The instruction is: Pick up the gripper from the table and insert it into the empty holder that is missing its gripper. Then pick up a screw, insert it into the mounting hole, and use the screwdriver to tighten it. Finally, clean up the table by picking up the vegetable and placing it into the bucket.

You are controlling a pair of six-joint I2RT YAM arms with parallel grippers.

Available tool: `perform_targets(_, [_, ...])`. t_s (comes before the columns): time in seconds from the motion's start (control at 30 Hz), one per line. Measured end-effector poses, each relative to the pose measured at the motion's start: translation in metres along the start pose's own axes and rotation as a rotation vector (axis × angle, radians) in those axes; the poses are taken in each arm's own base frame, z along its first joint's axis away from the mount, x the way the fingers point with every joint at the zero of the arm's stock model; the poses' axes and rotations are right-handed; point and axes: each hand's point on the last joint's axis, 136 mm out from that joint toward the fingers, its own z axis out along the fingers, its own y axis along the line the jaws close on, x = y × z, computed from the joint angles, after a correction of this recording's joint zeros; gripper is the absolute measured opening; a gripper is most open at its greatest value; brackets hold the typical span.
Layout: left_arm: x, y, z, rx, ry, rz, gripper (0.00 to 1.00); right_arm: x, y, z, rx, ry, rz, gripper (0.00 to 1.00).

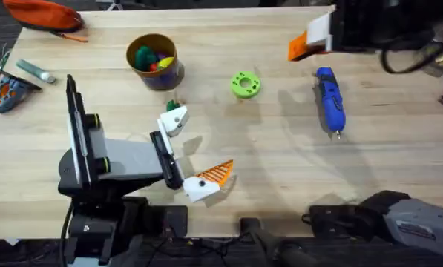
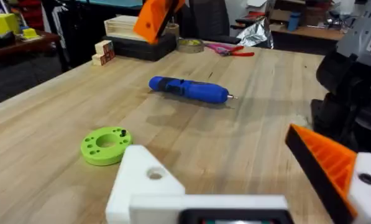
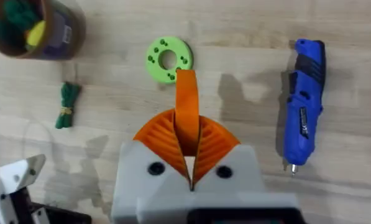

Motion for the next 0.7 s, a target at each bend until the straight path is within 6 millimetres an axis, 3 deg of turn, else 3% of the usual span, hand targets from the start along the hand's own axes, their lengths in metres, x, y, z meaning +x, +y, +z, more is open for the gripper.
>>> perform_targets(0.17, [0.000,0.000,0.000,0.000,0.000,0.001,0.985,0.006,0.004,-0.012,-0.078,-0.076,0.020,0.004])
perform_targets(0.5, [0.000,0.000,0.000,0.000,0.000,0.000,0.985,0.038,0.007,0.003,-0.389,-0.024,0.044,0.004])
perform_targets(0.7, [0.000,0.000,0.000,0.000,0.000,0.000,0.985,0.040,0.028,-0.001,-0.642,0.036,-0.027,0.004])
